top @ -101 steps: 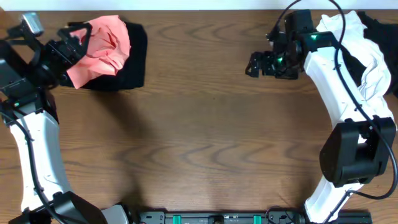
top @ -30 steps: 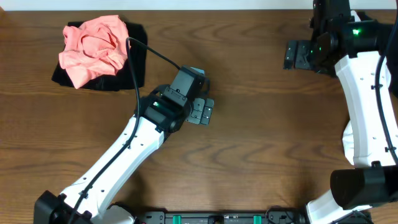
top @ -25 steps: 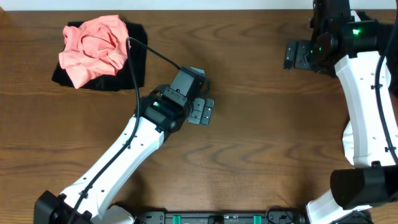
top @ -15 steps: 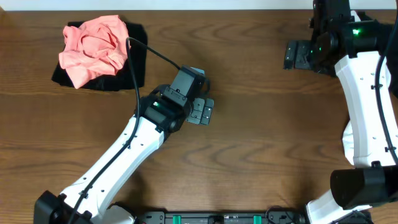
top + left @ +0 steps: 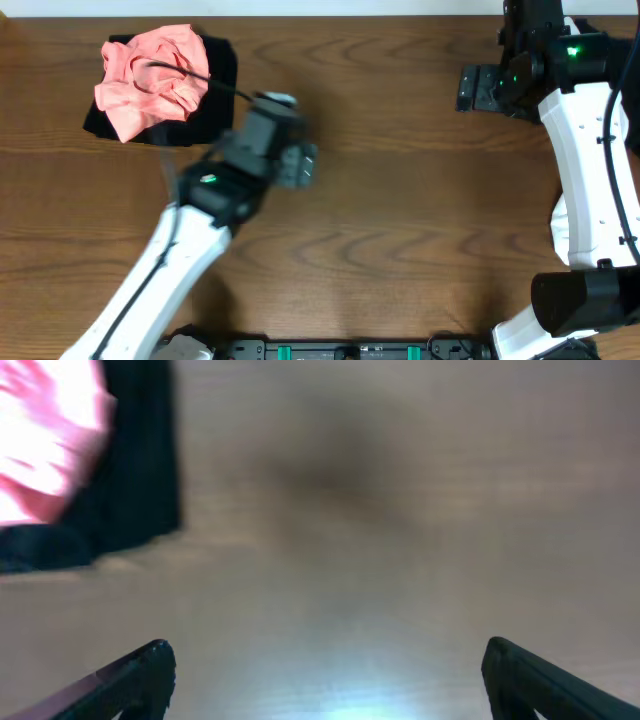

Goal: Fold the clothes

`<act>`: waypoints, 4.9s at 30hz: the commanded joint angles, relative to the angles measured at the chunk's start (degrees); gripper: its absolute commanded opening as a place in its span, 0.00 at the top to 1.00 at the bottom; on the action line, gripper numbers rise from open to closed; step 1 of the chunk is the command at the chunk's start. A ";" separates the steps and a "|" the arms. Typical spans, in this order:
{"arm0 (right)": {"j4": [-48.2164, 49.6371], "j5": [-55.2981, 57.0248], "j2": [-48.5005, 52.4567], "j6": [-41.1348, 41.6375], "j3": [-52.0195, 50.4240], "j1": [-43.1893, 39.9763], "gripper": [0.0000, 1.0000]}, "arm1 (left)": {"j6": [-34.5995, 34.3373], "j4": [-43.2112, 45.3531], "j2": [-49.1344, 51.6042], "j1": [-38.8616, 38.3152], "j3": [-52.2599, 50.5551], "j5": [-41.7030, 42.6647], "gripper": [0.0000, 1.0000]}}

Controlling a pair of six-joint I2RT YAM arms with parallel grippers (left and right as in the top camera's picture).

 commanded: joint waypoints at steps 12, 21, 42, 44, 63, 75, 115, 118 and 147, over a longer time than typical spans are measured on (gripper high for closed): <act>-0.15 1.18 -0.04 -0.92 0.44 -0.37 0.01 | 11.21 35.21 -26.14 26.10 -23.12 17.84 0.02; -0.15 1.18 -0.04 -0.92 0.44 -0.37 0.01 | 8.83 54.03 -51.01 30.88 -54.77 18.01 0.02; -0.15 1.18 -0.04 -0.92 0.44 -0.37 0.01 | 7.15 35.63 -73.68 32.17 -68.28 17.77 0.02; -0.15 1.18 -0.04 -0.92 0.44 -0.37 0.01 | 7.15 35.63 -74.07 32.17 -68.28 17.62 0.02; -0.15 1.18 -0.04 -0.92 0.44 -0.37 0.01 | 7.10 35.80 -73.92 32.06 -68.28 17.62 0.02; -0.15 1.18 -0.04 -0.92 0.44 -0.37 0.01 | 7.13 35.80 -73.90 32.06 -68.28 17.62 0.02; 75.56 -5.68 -83.54 -8.85 -96.06 -6.32 0.01 | 7.13 35.80 -73.90 32.06 -68.28 17.62 0.02; 75.52 -7.74 -90.18 -8.85 -102.29 -7.58 0.01 | 7.13 35.80 -73.90 32.06 -68.28 17.62 0.02; 71.89 -7.87 -100.54 -8.87 -108.37 -7.91 0.01 | 7.13 35.80 -73.90 32.06 -68.28 17.62 0.02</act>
